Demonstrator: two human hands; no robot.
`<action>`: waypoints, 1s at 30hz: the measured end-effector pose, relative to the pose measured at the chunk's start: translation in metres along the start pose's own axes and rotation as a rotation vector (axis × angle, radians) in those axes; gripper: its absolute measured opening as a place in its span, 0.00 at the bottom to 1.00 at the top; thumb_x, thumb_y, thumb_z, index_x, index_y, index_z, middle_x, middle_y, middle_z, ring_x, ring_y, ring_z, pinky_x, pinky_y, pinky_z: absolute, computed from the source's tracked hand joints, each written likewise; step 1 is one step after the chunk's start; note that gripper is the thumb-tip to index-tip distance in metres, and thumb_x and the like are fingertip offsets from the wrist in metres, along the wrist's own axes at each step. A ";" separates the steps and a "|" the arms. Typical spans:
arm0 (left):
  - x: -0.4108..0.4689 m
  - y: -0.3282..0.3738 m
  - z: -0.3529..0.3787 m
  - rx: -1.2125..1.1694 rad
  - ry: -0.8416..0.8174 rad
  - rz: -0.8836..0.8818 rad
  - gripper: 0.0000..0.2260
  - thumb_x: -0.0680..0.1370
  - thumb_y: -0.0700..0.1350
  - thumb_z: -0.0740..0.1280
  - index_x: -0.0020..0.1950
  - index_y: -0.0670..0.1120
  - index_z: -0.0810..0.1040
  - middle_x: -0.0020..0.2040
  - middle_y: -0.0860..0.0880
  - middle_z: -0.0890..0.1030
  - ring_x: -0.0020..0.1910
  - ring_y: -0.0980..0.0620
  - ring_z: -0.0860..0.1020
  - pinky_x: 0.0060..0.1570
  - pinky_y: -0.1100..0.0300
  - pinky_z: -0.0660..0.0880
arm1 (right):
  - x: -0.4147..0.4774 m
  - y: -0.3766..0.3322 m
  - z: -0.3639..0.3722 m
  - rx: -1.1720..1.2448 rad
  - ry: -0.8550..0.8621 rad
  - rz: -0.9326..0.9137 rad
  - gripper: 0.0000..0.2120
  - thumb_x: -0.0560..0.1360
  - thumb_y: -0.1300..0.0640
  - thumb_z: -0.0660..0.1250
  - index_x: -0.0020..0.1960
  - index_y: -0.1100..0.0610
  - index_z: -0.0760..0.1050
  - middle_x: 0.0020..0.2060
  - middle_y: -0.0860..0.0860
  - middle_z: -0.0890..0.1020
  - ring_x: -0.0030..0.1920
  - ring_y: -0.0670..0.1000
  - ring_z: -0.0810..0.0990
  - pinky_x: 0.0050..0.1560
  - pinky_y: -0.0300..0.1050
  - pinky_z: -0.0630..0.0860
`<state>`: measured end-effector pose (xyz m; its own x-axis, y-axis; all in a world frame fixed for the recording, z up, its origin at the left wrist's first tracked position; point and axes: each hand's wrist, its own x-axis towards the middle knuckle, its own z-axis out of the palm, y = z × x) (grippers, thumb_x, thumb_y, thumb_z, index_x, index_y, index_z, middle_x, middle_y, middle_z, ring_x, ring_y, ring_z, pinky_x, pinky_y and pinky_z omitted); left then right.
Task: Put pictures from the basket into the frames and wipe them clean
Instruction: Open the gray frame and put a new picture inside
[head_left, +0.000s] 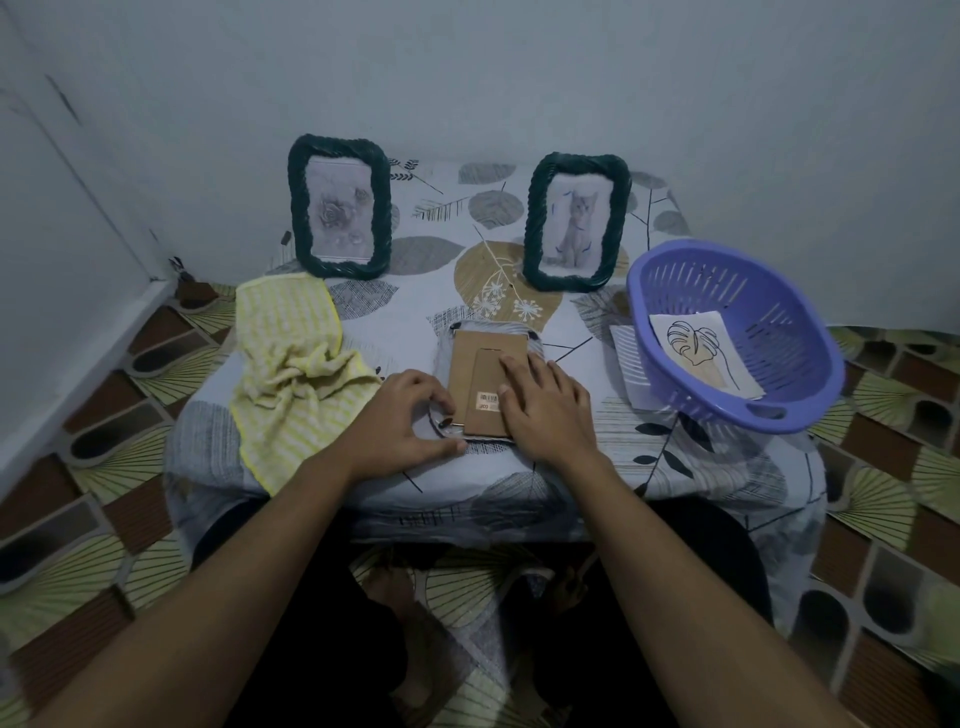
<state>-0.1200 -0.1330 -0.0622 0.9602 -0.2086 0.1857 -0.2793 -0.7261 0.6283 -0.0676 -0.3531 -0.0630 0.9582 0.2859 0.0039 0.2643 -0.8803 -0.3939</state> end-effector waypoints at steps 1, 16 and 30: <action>-0.001 0.000 -0.001 -0.015 -0.005 -0.003 0.20 0.65 0.66 0.72 0.49 0.54 0.80 0.53 0.55 0.76 0.55 0.58 0.73 0.57 0.70 0.65 | 0.000 0.000 0.000 -0.001 0.000 -0.001 0.23 0.83 0.42 0.48 0.77 0.39 0.56 0.80 0.50 0.57 0.79 0.53 0.53 0.75 0.54 0.49; 0.004 0.001 -0.003 -0.130 -0.063 -0.012 0.10 0.65 0.57 0.80 0.41 0.61 0.81 0.51 0.57 0.75 0.54 0.60 0.75 0.58 0.64 0.70 | 0.000 0.000 0.001 -0.003 0.001 0.005 0.23 0.83 0.42 0.48 0.77 0.38 0.55 0.80 0.49 0.57 0.79 0.53 0.54 0.76 0.56 0.49; 0.035 0.013 0.008 0.131 0.082 -0.263 0.37 0.75 0.66 0.59 0.77 0.45 0.62 0.75 0.43 0.66 0.73 0.42 0.63 0.70 0.49 0.60 | 0.000 0.000 -0.001 -0.004 -0.008 0.002 0.23 0.83 0.41 0.47 0.78 0.39 0.55 0.80 0.50 0.57 0.79 0.53 0.53 0.76 0.55 0.48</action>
<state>-0.0904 -0.1547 -0.0536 0.9945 0.0476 0.0936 -0.0132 -0.8277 0.5610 -0.0676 -0.3531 -0.0622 0.9578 0.2874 -0.0038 0.2632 -0.8823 -0.3902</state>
